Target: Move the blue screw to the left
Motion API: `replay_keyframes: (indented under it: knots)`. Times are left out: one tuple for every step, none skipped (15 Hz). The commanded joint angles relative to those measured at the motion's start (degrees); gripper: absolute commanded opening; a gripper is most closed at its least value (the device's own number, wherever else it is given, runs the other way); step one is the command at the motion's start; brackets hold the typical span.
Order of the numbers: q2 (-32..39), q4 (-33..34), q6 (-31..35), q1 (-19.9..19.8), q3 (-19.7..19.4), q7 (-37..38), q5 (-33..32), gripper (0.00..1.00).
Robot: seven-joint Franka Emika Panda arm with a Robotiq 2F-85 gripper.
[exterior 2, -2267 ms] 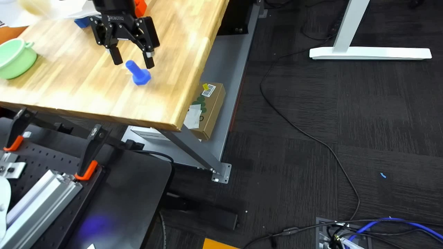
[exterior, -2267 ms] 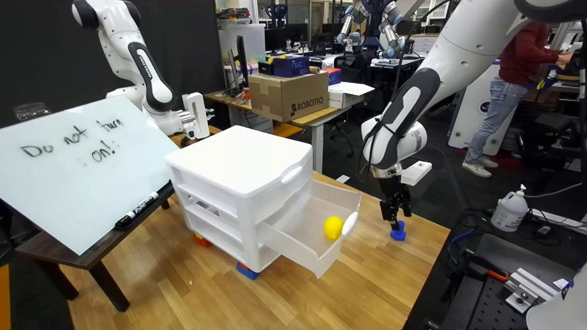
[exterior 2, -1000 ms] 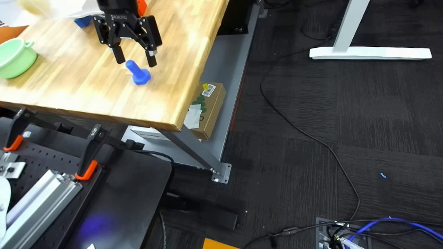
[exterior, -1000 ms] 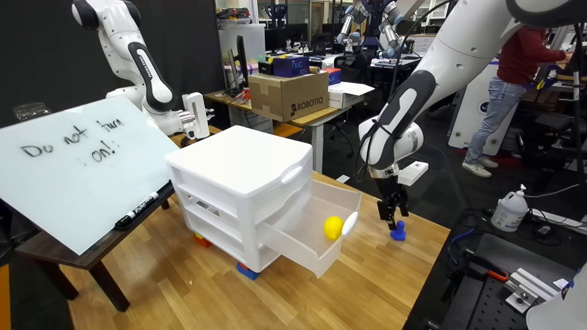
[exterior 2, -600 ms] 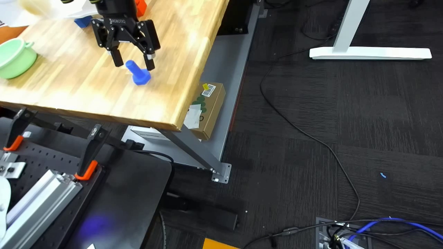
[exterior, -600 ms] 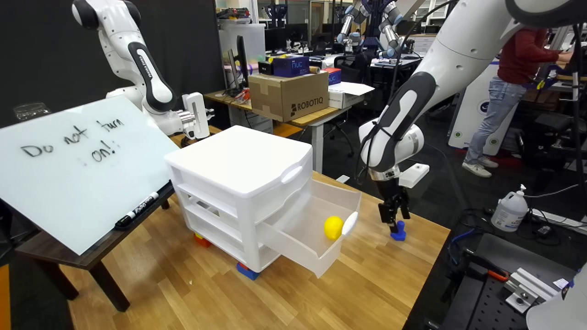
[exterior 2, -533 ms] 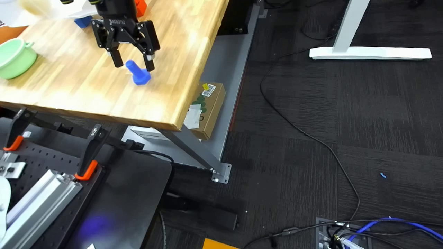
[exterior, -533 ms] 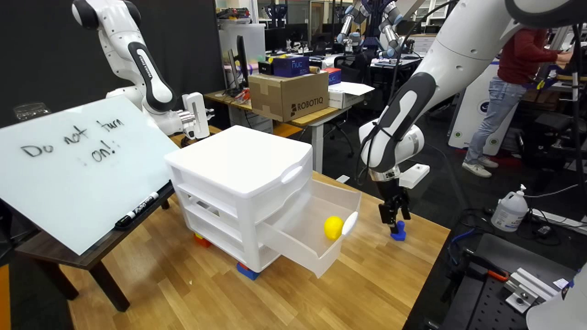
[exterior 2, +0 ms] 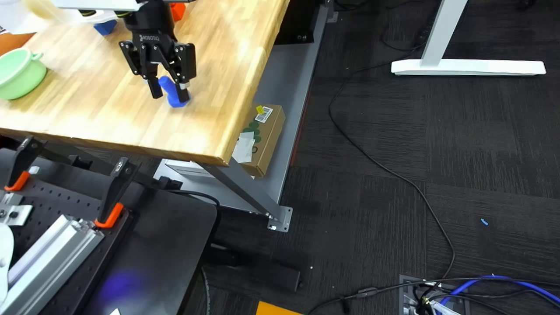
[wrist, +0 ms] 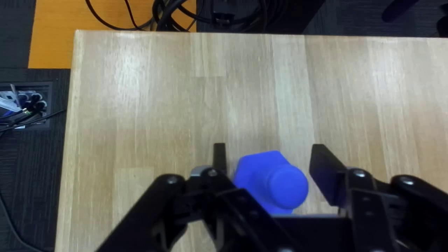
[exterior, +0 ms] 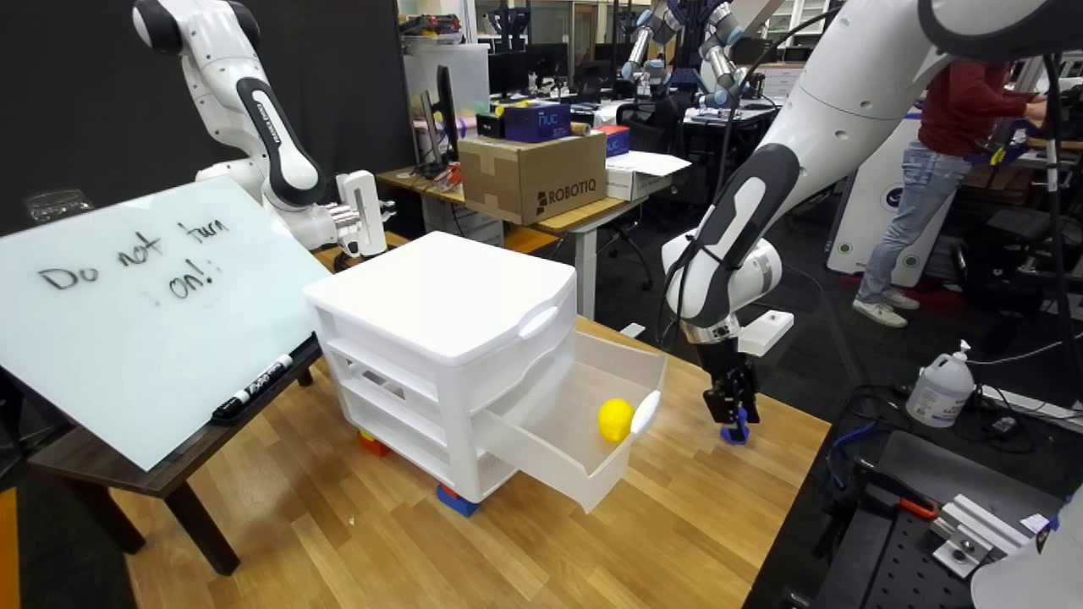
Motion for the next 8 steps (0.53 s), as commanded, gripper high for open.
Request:
replay_keyframes:
  knots:
    - [0.13, 0.38, -0.66, -0.4, 0.51, 0.61, -0.26, 0.34]
    - [0.08, 0.38, -0.69, -0.43, 0.52, 0.58, -0.24, 0.28]
    - [0.03, 0.36, -0.69, -0.43, 0.52, 0.55, -0.24, 0.19]
    - [-0.03, 0.37, -0.74, -0.41, 0.49, 0.58, -0.3, 0.18]
    - [-0.26, 0.5, -1.25, -0.43, 0.45, 0.59, -0.3, 0.17]
    - [-0.25, 0.51, -1.16, -0.43, 0.46, 0.61, -0.28, 0.19]
    - [-0.28, 0.56, -1.24, -0.43, 0.4, 0.69, -0.31, 0.17]
    - [-0.39, 0.52, -1.22, -0.41, 0.38, 0.75, -0.31, 0.19]
